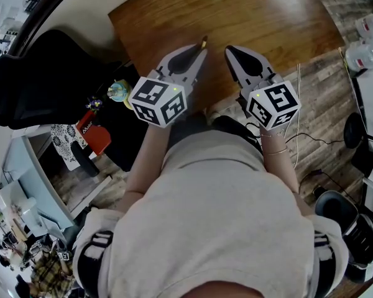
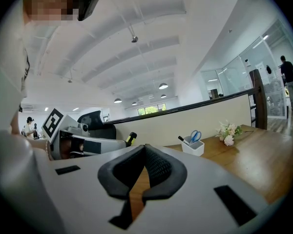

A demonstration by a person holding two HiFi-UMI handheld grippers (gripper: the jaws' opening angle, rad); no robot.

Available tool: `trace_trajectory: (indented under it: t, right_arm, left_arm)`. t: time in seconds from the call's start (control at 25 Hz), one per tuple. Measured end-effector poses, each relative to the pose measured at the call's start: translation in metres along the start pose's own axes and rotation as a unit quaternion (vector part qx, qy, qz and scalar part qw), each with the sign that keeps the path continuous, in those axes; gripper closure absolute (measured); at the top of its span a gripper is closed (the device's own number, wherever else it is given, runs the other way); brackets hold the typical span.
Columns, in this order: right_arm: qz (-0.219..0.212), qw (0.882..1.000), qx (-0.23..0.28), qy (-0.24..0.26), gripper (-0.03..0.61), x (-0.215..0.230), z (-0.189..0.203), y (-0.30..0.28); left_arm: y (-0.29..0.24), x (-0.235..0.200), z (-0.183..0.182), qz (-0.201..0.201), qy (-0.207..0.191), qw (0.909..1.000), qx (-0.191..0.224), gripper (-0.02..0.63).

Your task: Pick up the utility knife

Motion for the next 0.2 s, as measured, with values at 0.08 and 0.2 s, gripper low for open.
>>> trace_trajectory:
  t: [0.08, 0.2]
  right_arm:
    - [0.0, 1.0, 0.0, -0.001, 0.569, -0.0008, 0.0005, 0.0025]
    - [0.0, 1.0, 0.0, -0.004, 0.569, -0.0009, 0.0019, 0.0065]
  left_arm:
    - [0.0007, 0.0013, 0.0002, -0.004, 0.0, 1.0, 0.002, 0.543]
    - [0.0012, 0.0041, 0.0011, -0.007, 0.0, 1.0, 0.003, 0.543]
Point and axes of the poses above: the fingertips, and each gripper's own axes: y backward along the fingers, x to its right, z out of its underside, the point moved 9 cm from there along y, backward along the fingers, and after that the axes turned 4 degrees about x, right-handed, at the moved point
